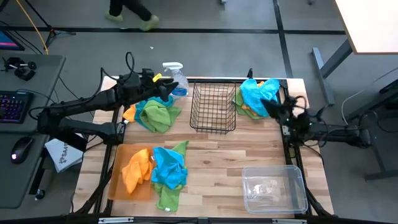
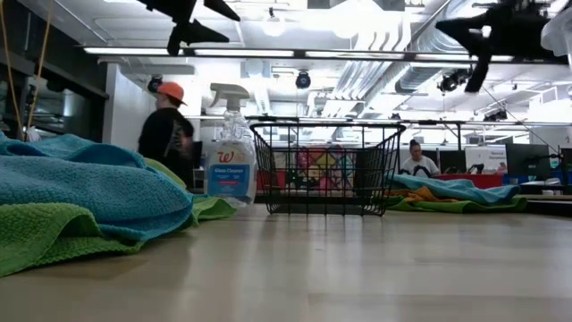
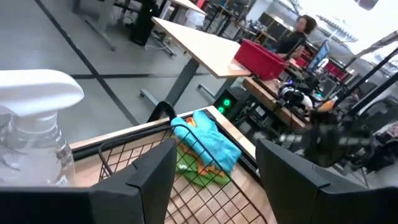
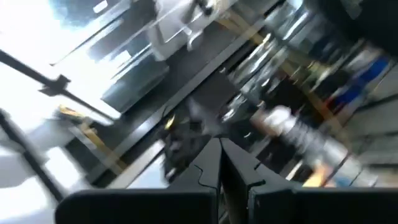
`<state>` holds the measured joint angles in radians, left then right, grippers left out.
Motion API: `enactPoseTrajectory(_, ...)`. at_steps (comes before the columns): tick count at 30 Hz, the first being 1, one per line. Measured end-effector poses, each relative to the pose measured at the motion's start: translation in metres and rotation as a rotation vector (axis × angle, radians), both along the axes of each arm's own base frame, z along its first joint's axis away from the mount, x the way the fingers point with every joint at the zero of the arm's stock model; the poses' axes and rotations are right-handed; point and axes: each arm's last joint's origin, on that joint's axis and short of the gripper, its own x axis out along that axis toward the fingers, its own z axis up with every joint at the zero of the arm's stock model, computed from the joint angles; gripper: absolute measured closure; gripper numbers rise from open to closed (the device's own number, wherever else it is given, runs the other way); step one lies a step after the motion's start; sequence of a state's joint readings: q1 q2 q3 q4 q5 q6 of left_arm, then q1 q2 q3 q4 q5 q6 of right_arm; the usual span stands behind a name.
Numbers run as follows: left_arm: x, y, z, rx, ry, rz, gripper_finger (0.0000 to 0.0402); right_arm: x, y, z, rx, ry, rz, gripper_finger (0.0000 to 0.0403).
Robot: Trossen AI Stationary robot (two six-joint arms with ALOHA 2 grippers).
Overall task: Sort microfiber towel by color & place in baskets
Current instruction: Put the top right blue towel into the wire basket
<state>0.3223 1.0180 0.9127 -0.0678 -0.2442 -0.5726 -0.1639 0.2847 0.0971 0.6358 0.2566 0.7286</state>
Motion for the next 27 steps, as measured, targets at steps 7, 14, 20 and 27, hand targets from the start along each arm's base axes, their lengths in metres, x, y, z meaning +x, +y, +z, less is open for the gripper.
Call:
enactPoseTrajectory(7, -0.016, 0.017, 0.005, 0.056, 0.019, 0.064, 0.0193, 0.022, -0.026, 0.034, 0.108, 0.631, -0.14, 0.0402)
enactPoseTrajectory(14, -0.034, 0.039, 0.003, 0.09, 0.093, -0.033, 0.0193, 0.037, -0.077, 0.064, 0.233, 0.918, -0.281, 0.0402)
enactPoseTrajectory(20, -0.043, 0.048, -0.007, 0.097, 0.203, -0.122, 0.0193, 0.047, -0.111, 0.043, 0.445, 1.155, -0.244, 0.037)
enactPoseTrajectory(27, -0.048, 0.052, -0.008, 0.121, 0.216, -0.238, 0.0193, 0.05, -0.112, 0.013, 0.592, 1.332, -0.148, 0.0246)
